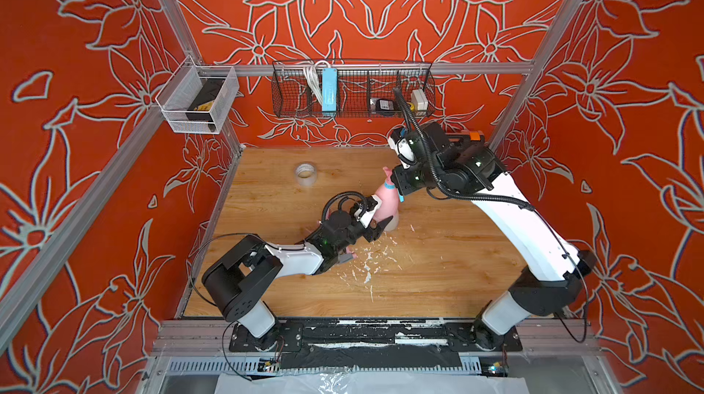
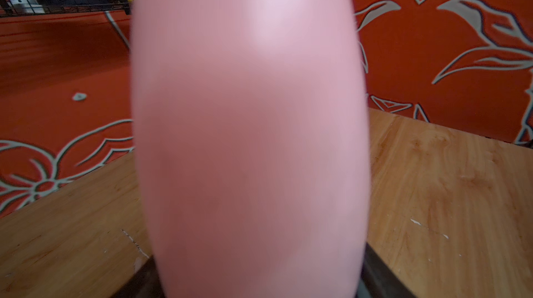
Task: Attach spray nozzles to spray bottles
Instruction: Screw the spray nozzle on the spray bottle.
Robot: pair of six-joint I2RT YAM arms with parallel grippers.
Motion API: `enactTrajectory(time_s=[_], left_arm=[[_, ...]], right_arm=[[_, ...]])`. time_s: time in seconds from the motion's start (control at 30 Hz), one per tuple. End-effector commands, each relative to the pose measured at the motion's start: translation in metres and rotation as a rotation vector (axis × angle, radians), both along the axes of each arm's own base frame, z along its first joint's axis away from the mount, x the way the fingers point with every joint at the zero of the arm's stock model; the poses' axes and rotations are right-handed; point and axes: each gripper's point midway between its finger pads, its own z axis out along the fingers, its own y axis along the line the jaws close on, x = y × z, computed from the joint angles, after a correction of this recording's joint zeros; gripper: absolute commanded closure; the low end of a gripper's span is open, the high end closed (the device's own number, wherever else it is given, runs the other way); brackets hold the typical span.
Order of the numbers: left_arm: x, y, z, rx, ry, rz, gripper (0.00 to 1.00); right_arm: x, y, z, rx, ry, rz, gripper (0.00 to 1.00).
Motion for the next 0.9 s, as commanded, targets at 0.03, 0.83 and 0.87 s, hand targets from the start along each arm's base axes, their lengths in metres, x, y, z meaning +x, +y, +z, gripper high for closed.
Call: enactTrajectory(time_s=[0.03,0.83,0.87], left_arm=[[0.006,-0.003,0.058,-0.125,-0.145,0.024,0.69],[0.003,-0.006,0.044,-0.104,-0.102,-0.018,0.70],[0.003,-0.006,0.043,-0.103,-0.100,-0.020,0.70]], right_arm=[[-0.011,-0.015,-0.035,-0.128,0.133,-0.120,0.93],[-0.029,-0.008,0.009,-0.009,-0.019,0.080,0.47],[-0.030,-0.008,0.007,-0.007,-0.021,0.087,0.46]])
